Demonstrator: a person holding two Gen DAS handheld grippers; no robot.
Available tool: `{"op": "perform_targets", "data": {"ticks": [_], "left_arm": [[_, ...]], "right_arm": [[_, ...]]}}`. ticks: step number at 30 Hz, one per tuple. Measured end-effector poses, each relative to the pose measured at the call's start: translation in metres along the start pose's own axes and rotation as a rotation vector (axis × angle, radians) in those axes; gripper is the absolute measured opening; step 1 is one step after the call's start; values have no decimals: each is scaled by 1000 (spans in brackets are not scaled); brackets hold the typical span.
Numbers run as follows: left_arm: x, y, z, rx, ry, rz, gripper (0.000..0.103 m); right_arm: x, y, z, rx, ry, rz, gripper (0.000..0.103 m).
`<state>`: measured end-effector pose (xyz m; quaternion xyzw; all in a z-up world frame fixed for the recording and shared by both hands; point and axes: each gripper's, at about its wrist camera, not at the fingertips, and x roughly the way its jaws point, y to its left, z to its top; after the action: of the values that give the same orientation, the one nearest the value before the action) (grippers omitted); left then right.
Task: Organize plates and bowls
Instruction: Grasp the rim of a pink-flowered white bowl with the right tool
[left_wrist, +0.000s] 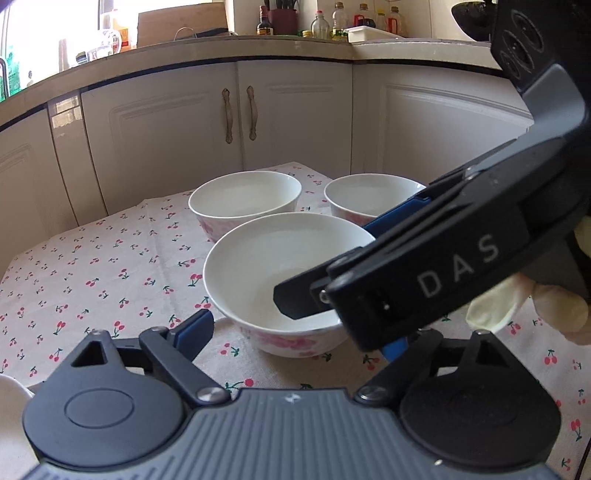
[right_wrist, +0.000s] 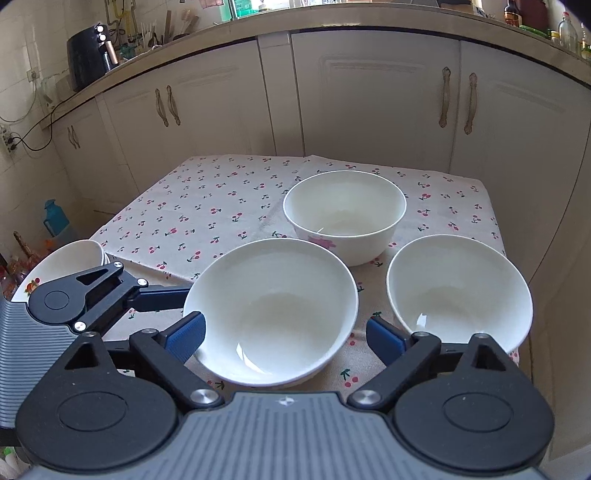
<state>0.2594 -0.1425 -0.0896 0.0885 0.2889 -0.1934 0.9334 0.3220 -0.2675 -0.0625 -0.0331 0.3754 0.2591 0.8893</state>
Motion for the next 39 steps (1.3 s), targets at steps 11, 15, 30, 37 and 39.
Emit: {"op": "perform_targets", "data": {"ticks": [11, 15, 30, 37, 39], "left_arm": [[1, 1, 1, -7, -19, -30, 86], [1, 3, 1, -12, -21, -34, 86], [-10, 5, 6, 7, -5, -51, 86], [-32, 0, 3, 43, -12, -68, 86], [-39, -1, 0, 45, -11, -79, 86]], "right_arm": [[22, -6, 13, 18, 18, 12, 80], [23, -8, 15, 22, 22, 8, 75], [14, -7, 16, 42, 34, 24, 72], [-7, 5, 7, 57, 28, 27, 72], [-14, 10, 3, 56, 26, 20, 72]]}}
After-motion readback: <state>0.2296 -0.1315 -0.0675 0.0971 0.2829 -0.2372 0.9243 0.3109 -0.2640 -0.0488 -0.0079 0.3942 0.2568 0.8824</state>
